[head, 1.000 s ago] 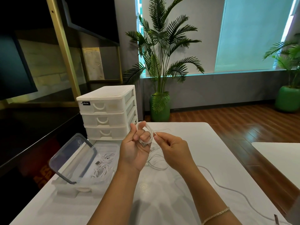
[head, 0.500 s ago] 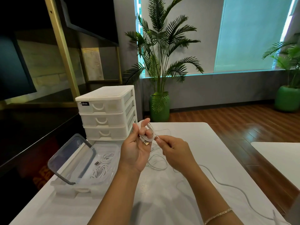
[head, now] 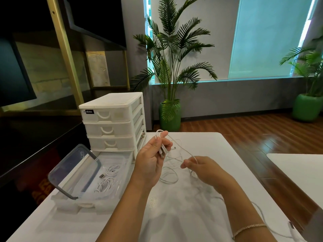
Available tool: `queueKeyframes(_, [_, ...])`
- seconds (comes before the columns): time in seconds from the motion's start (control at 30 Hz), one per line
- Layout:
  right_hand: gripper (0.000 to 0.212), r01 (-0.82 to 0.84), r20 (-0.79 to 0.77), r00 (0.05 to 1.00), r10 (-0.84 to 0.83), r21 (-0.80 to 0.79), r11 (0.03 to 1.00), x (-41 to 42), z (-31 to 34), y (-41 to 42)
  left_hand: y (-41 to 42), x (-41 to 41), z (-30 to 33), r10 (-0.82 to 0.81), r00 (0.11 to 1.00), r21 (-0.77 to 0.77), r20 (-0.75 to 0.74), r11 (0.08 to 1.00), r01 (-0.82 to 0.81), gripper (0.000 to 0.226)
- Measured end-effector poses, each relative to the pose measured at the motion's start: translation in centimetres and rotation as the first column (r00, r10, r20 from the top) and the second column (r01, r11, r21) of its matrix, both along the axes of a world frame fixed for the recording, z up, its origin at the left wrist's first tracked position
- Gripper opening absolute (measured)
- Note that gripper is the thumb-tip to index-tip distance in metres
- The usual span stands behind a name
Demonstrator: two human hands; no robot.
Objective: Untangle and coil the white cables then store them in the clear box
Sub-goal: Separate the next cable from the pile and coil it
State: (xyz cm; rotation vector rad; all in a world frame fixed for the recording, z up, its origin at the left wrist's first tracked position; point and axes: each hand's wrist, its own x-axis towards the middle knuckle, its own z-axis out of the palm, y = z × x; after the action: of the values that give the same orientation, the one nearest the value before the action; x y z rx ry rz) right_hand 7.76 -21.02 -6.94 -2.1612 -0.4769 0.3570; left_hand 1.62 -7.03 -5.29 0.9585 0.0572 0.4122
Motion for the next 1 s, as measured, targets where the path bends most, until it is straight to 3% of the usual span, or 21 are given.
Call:
queueKeyframes(0.17, [0.029,-0.005,-0.05,0.999,0.007,0.039,0.999,-0.2,-0.3,0.6,0.2,0.3,-0.2,0.053,0.999,-0.086,-0.002,0.995,-0.053,0.028])
queueKeyframes(0.33, [0.021,0.022,-0.082,0.997,-0.012,0.13,0.991,0.0,-0.4,0.8,1.7,1.1,-0.7,0.074,0.997,-0.493,0.039,0.869,-0.045,0.024])
queueKeyframes(0.43, [0.02,0.066,-0.055,0.997,-0.055,0.226,0.972,0.0,0.1,0.7,2.9,1.2,-0.8,0.103,0.992,-0.596,0.074,0.802,-0.039,0.022])
queueKeyframes(0.67, [0.02,0.067,-0.05,0.997,-0.05,0.446,0.892,-0.6,1.4,0.5,2.9,1.2,-1.0,0.107,0.991,-0.601,0.083,0.799,-0.036,0.033])
queueKeyframes(1.0, [0.016,0.056,-0.1,0.995,0.023,0.718,0.694,0.1,3.4,-0.9,2.6,0.8,-0.7,0.046,0.989,-0.576,0.14,0.816,0.044,0.032])
